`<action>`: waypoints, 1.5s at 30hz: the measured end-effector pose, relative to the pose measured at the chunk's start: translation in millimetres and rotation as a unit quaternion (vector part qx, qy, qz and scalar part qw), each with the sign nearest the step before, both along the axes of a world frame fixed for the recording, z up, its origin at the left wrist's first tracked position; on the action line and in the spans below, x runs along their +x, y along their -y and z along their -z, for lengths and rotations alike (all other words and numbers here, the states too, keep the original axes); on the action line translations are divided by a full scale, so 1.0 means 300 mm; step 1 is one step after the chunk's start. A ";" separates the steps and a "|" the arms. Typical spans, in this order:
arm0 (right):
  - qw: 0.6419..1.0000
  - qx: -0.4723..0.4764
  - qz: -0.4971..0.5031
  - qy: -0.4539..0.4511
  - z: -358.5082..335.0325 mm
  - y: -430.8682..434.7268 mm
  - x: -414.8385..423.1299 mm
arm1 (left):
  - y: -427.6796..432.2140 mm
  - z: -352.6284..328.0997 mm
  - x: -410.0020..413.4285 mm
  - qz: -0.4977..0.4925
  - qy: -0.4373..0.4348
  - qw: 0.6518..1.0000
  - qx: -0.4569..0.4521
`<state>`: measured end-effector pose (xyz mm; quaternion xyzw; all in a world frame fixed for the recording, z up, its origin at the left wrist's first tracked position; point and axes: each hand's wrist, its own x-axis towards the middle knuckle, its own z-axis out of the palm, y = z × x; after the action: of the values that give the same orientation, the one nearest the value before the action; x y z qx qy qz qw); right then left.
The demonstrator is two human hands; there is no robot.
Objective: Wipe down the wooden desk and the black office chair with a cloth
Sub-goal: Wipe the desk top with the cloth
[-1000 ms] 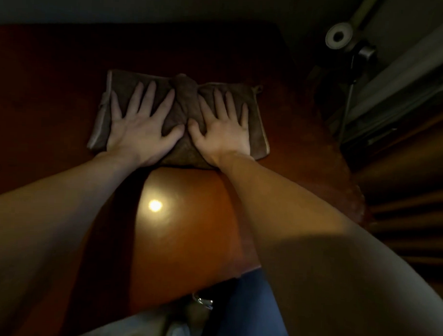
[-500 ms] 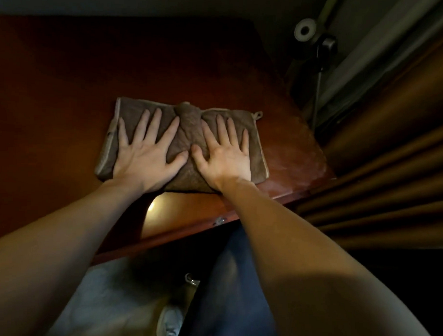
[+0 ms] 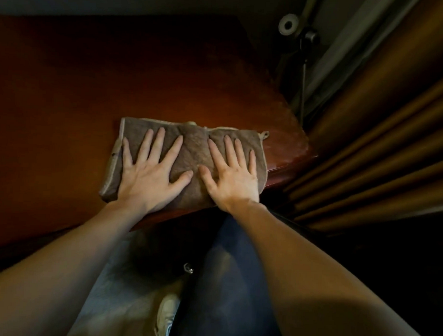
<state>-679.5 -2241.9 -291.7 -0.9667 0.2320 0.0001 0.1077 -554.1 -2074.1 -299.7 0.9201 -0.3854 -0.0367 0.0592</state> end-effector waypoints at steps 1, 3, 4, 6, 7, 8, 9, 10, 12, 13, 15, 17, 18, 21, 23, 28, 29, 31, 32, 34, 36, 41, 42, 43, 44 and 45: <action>1.000 0.002 -0.004 -0.004 0.002 0.011 -0.018 | -0.008 -0.001 -0.023 -0.001 -0.007 1.000 0.001; 1.000 -0.002 -0.004 -0.005 0.002 0.031 -0.049 | -0.012 -0.005 -0.073 -0.007 -0.020 1.000 0.002; 1.000 -0.004 -0.002 -0.004 0.002 0.036 -0.063 | -0.011 -0.007 -0.098 -0.012 -0.025 1.000 0.004; 1.000 -0.006 0.003 -0.004 0.004 0.047 -0.091 | -0.001 -0.011 -0.133 -0.019 -0.034 0.999 0.011; 1.000 -0.006 0.005 -0.005 0.003 0.054 -0.104 | 0.006 -0.015 -0.141 -0.022 -0.038 0.999 0.015; 1.000 -0.004 0.006 -0.006 0.001 0.062 -0.115 | 0.013 -0.019 -0.145 -0.024 -0.042 0.999 0.017; 1.000 -0.002 0.005 -0.006 -0.003 0.068 -0.123 | 0.018 -0.023 -0.144 -0.027 -0.044 0.999 0.015; 1.000 0.000 0.003 -0.007 -0.006 0.076 -0.128 | 0.026 -0.025 -0.144 -0.030 -0.045 0.998 0.008; 1.000 0.011 0.007 -0.013 -0.009 0.077 -0.126 | 0.042 -0.026 -0.146 -0.045 -0.045 0.998 -0.002; 1.000 0.017 0.015 -0.018 -0.011 0.075 -0.114 | 0.054 -0.025 -0.147 -0.056 -0.041 0.998 -0.002; 0.998 0.040 0.039 -0.037 -0.021 0.071 -0.073 | 0.077 -0.022 -0.145 -0.078 -0.027 0.997 0.006; 0.994 0.063 0.059 -0.067 -0.034 0.072 -0.022 | 0.096 -0.019 -0.138 -0.089 -0.019 0.996 0.010; 0.992 0.065 0.063 -0.084 -0.038 0.073 -0.002 | 0.102 -0.017 -0.135 -0.091 -0.017 0.996 0.009; 0.992 0.043 0.065 -0.103 -0.031 0.081 0.037 | 0.118 -0.007 -0.121 -0.096 -0.009 0.995 0.004; 0.993 0.027 0.063 -0.091 -0.021 0.095 0.056 | 0.133 -0.005 -0.111 -0.106 -0.004 0.994 -0.004; 0.997 0.001 0.021 -0.073 -0.017 0.166 0.155 | 0.194 -0.007 -0.043 -0.142 -0.007 0.990 -0.013; 0.998 -0.003 0.015 -0.067 -0.018 0.181 0.180 | 0.208 -0.008 -0.024 -0.150 -0.009 0.989 -0.016; 0.998 -0.013 0.005 -0.056 -0.019 0.211 0.234 | 0.238 -0.013 0.020 -0.162 -0.012 0.986 -0.020; 0.998 -0.019 0.001 -0.052 -0.020 0.226 0.262 | 0.252 -0.015 0.042 -0.166 -0.012 0.986 -0.019; 0.998 -0.030 -0.004 -0.046 -0.020 0.254 0.314 | 0.278 -0.018 0.084 -0.172 -0.011 0.985 -0.021; 0.998 -0.038 -0.011 -0.042 -0.018 0.281 0.361 | 0.303 -0.021 0.126 -0.176 -0.007 0.984 -0.022; 0.998 -0.041 -0.027 -0.030 -0.011 0.350 0.480 | 0.366 -0.021 0.227 -0.185 0.001 0.982 -0.023; 0.998 -0.044 -0.030 -0.030 -0.009 0.363 0.502 | 0.377 -0.020 0.246 -0.187 0.003 0.982 -0.024; 0.998 -0.048 -0.032 -0.029 -0.006 0.377 0.526 | 0.389 -0.018 0.266 -0.189 0.003 0.982 -0.026; 0.998 -0.051 -0.034 -0.026 -0.004 0.389 0.547 | 0.401 -0.016 0.286 -0.190 0.002 0.981 -0.027; 0.998 -0.052 -0.036 -0.023 -0.001 0.403 0.576 | 0.413 -0.014 0.312 -0.191 -0.002 0.981 -0.029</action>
<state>-506.8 -2362.8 -291.4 -0.9784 0.1995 0.0143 0.0523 -460.4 -2198.0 -295.7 0.9747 -0.2030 -0.0156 0.0922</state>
